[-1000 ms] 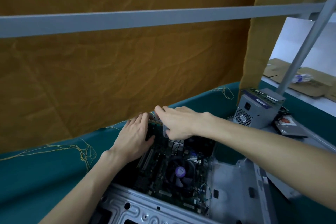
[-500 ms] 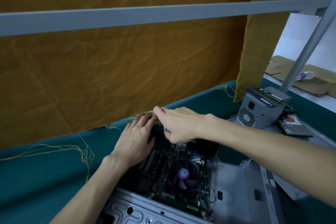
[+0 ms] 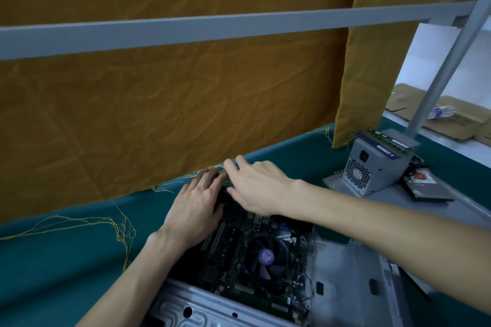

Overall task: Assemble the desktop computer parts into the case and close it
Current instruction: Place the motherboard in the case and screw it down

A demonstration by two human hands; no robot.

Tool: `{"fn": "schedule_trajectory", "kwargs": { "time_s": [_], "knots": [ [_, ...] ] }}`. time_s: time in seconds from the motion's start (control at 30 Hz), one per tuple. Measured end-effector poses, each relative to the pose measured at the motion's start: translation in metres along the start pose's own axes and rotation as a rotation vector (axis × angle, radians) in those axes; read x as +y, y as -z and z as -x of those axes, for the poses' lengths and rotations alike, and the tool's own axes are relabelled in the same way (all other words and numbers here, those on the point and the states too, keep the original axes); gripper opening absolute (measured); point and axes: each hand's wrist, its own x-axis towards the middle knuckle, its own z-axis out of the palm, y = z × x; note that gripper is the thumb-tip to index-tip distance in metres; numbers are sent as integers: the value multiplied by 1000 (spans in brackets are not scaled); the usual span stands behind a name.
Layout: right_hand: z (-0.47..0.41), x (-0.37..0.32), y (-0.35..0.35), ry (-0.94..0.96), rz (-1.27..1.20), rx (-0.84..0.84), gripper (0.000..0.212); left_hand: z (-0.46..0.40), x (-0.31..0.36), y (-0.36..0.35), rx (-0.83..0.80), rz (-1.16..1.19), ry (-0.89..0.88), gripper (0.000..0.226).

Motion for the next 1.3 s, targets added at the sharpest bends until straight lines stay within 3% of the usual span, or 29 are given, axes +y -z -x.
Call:
{"fn": "schedule_trajectory", "kwargs": {
  "time_s": [0.07,0.23,0.37,0.5,0.6,0.73,0.83,1.0,1.1,1.23,1.3],
  "knots": [
    [1,0,4,10,-152,-81,31,0,0,0,5,-1,-3,70],
    [-3,3,6,33,117,0,39,-1,0,1,6,23,4,68],
    [-5,6,9,36,-64,-131,33,-1,-2,1,9,37,-4,70],
    [-4,2,6,82,46,-34,46,-2,-3,0,-2,45,8,69],
    [-6,4,5,100,-44,-63,40,-2,-3,-1,-10,54,10,68],
    [-10,5,2,97,125,19,43,-2,-2,1,-2,62,10,66],
    [-12,11,3,73,-65,-88,35,-2,-3,0,4,64,7,68],
    [-11,11,3,84,66,-60,42,-2,-4,2,-15,63,14,69],
    [-9,12,6,69,-124,-150,34,0,0,4,-18,56,14,67],
    [-9,9,6,70,44,-78,48,11,14,11,62,-36,-56,40],
    [-9,13,8,57,-69,-163,39,21,25,14,20,-37,-109,23]
  ]
}}
